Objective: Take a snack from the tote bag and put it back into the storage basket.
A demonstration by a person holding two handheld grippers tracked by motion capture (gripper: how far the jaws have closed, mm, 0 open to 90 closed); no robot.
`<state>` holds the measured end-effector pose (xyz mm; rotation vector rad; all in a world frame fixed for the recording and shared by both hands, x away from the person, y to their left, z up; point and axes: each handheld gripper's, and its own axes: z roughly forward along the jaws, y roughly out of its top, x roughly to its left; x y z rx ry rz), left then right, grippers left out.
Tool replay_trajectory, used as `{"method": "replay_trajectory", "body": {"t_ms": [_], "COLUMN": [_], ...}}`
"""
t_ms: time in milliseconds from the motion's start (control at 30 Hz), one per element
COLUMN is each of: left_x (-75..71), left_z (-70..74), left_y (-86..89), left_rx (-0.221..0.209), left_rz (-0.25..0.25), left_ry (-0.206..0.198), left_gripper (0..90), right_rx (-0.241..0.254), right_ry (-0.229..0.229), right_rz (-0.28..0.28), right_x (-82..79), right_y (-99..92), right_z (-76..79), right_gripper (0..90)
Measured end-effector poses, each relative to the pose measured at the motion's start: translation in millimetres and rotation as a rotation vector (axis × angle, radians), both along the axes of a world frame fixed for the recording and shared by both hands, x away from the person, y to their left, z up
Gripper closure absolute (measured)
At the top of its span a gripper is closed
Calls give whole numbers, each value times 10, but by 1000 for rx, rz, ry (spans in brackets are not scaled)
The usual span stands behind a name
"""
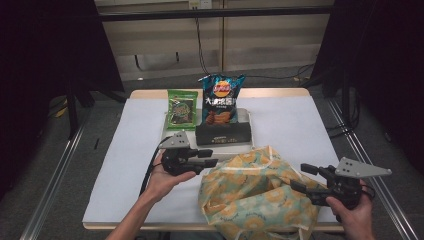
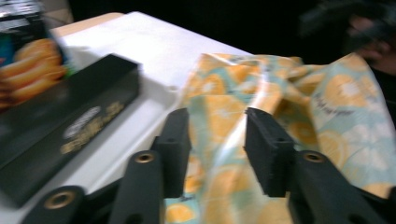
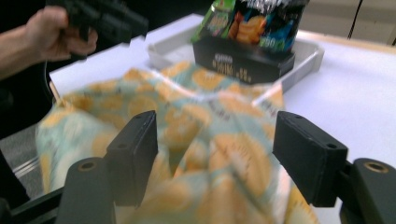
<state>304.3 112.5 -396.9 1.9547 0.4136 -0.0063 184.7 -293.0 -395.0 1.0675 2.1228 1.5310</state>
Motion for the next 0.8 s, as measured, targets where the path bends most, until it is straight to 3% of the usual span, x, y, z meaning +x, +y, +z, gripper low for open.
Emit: {"method": "replay_trajectory", "body": {"t_ms": [100, 233, 300, 533, 667, 800], "left_x": [-74, -142, -172, -230, -220, -174], "left_z": [-12, -69, -91, -247, -330, -372], "left_y": [-156, -383, -485, -872, -1062, -1199], "left_rx": [3, 14, 5, 54, 84, 98], "left_rz": [-62, -132, -163, -246, -277, -293], "left_ry": [-3, 15, 28, 41, 57, 54], "left_gripper": [658, 680, 676, 732, 732, 722], "right_rx": [-12, -42, -89, -156, -188, -238], "right_ry": [1, 40, 61, 97, 103, 98], "right_rz": [12, 20, 20, 54, 60, 41], "right_x": [52, 129, 163, 265, 307, 302], "right_y": [32, 117, 159, 229, 274, 295], "right_z": [30, -132, -203, -314, -367, -481], "right_gripper": [315, 270, 222, 203, 256, 463]}}
